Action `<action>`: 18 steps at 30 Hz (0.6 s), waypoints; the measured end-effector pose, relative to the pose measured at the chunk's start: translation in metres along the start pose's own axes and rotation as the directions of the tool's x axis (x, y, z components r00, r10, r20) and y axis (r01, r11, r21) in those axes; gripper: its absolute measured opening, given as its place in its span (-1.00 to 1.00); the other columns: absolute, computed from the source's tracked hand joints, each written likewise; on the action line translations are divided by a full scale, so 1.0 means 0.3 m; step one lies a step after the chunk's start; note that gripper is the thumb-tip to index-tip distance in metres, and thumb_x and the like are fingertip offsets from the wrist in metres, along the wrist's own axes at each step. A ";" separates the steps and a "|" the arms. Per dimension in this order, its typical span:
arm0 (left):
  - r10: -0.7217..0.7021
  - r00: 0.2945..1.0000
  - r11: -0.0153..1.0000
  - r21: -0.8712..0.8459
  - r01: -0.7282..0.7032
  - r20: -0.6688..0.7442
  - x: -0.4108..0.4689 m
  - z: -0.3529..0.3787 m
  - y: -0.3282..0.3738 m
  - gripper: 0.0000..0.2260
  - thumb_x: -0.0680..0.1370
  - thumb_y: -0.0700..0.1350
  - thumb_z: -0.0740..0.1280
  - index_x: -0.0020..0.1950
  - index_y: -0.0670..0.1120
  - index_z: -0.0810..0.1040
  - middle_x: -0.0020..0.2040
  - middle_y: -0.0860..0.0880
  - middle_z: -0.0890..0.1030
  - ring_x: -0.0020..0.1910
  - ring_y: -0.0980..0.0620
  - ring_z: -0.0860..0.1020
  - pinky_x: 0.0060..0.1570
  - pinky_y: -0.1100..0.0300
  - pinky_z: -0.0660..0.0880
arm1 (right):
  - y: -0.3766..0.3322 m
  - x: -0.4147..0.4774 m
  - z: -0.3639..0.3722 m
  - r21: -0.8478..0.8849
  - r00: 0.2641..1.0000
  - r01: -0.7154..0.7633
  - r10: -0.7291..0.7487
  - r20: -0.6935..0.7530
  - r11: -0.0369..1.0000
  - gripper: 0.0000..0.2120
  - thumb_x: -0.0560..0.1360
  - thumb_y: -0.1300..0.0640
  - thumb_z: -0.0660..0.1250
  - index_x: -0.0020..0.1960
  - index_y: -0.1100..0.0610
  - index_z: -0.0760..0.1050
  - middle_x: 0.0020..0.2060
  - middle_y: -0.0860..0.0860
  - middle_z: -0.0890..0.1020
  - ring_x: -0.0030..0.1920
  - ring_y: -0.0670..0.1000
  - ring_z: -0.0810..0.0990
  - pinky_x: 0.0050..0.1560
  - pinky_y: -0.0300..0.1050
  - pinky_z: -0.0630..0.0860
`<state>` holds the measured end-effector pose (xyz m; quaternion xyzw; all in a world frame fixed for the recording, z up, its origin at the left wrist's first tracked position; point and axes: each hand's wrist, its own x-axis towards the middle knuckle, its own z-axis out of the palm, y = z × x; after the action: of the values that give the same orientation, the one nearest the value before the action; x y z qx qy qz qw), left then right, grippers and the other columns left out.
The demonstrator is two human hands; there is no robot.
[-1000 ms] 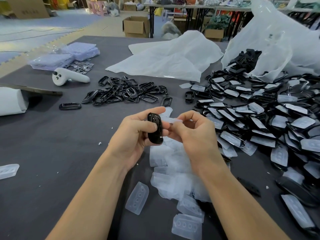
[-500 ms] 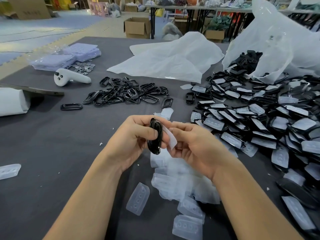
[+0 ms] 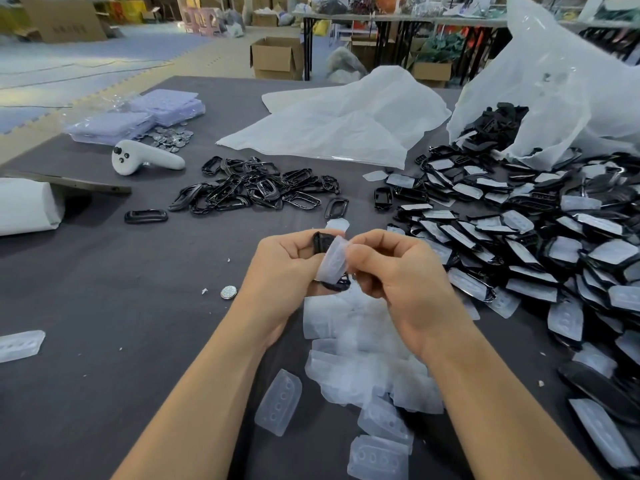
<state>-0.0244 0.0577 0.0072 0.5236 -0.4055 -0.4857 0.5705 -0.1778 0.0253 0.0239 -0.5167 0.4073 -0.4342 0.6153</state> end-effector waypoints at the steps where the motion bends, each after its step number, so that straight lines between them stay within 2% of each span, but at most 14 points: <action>1: 0.014 0.999 1.000 0.013 -0.015 0.029 -0.001 0.002 -0.003 -0.81 0.57 -0.33 0.43 0.12 -0.13 0.73 -0.14 -0.17 0.75 -0.24 0.01 0.65 -0.28 0.22 0.62 | 0.008 -0.001 0.003 -0.132 0.996 0.073 -0.078 -0.035 0.989 -0.79 0.49 0.33 0.46 -0.26 0.10 0.67 -0.43 0.01 0.59 -0.45 -0.08 0.39 -0.40 -0.27 0.33; 3: 0.028 0.995 0.998 0.053 -0.033 0.095 -0.002 0.004 -0.009 -0.82 0.60 -0.29 0.42 0.16 -0.13 0.72 -0.08 -0.25 0.74 -0.18 -0.03 0.66 -0.21 0.16 0.62 | 0.021 -0.004 0.008 -0.419 0.968 0.193 -0.242 -0.066 0.887 -0.83 0.48 0.22 0.50 -0.26 0.03 0.68 -0.46 -0.09 0.62 -0.47 -0.14 0.47 -0.42 -0.32 0.38; 5: 0.039 0.990 0.996 0.073 -0.049 0.138 -0.004 0.005 -0.010 -0.82 0.62 -0.27 0.40 0.17 -0.11 0.73 -0.03 -0.29 0.73 -0.11 -0.10 0.68 -0.09 0.05 0.66 | 0.032 -0.010 0.013 -0.543 0.936 0.246 -0.342 -0.082 0.803 -0.85 0.48 0.13 0.51 -0.25 -0.02 0.67 -0.45 -0.12 0.65 -0.44 -0.14 0.56 -0.41 -0.30 0.44; 9: 0.030 0.971 0.998 0.042 -0.041 0.236 -0.008 0.003 -0.007 -0.80 0.62 -0.27 0.39 0.19 -0.10 0.72 0.06 -0.31 0.72 0.00 -0.14 0.66 0.00 -0.01 0.62 | 0.045 -0.016 0.022 -0.596 0.889 0.267 -0.432 -0.150 0.757 -0.87 0.47 0.09 0.53 -0.24 -0.05 0.64 -0.41 -0.17 0.65 -0.38 -0.09 0.62 -0.34 -0.12 0.58; 12: 0.011 0.951 1.000 -0.020 -0.005 0.308 -0.008 0.001 -0.011 -0.67 0.51 -0.34 0.37 0.24 -0.12 0.70 0.16 -0.40 0.65 0.10 -0.26 0.59 0.22 -0.25 0.47 | 0.048 -0.014 0.020 -0.609 0.872 0.260 -0.453 -0.184 0.749 -0.86 0.46 0.09 0.54 -0.24 -0.05 0.63 -0.39 -0.19 0.65 -0.37 -0.10 0.64 -0.32 -0.08 0.59; 14: -0.005 0.946 0.999 -0.043 0.019 0.323 -0.008 0.001 -0.011 -0.59 0.46 -0.39 0.34 0.26 -0.13 0.69 0.19 -0.42 0.63 0.13 -0.27 0.57 0.32 -0.32 0.40 | 0.050 -0.010 0.015 -0.611 0.873 0.242 -0.444 -0.203 0.754 -0.85 0.44 0.08 0.55 -0.26 -0.06 0.63 -0.39 -0.20 0.65 -0.36 -0.12 0.64 -0.31 -0.11 0.57; 16: -0.027 0.933 0.993 -0.094 0.065 0.358 -0.005 -0.005 -0.011 -0.55 0.45 -0.44 0.27 0.27 -0.17 0.67 0.17 -0.35 0.67 0.14 -0.21 0.64 0.34 -0.25 0.50 | 0.050 -0.007 0.016 -0.615 0.870 0.236 -0.446 -0.210 0.752 -0.85 0.44 0.07 0.54 -0.26 -0.06 0.62 -0.39 -0.22 0.65 -0.37 -0.13 0.63 -0.34 -0.15 0.55; 18: -0.049 0.923 0.984 -0.137 0.110 0.383 -0.001 -0.009 -0.010 -0.53 0.43 -0.46 0.23 0.26 -0.19 0.67 0.12 -0.26 0.71 0.11 -0.15 0.69 0.18 -0.08 0.63 | 0.053 -0.006 0.017 -0.626 0.866 0.247 -0.458 -0.200 0.740 -0.85 0.44 0.07 0.53 -0.26 -0.05 0.61 -0.38 -0.23 0.65 -0.36 -0.13 0.62 -0.35 -0.19 0.54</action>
<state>-0.0222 0.0586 0.0039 0.3901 -0.4468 -0.6304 0.5008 -0.1716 0.0298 0.0088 -0.6644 0.5131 -0.4815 0.2522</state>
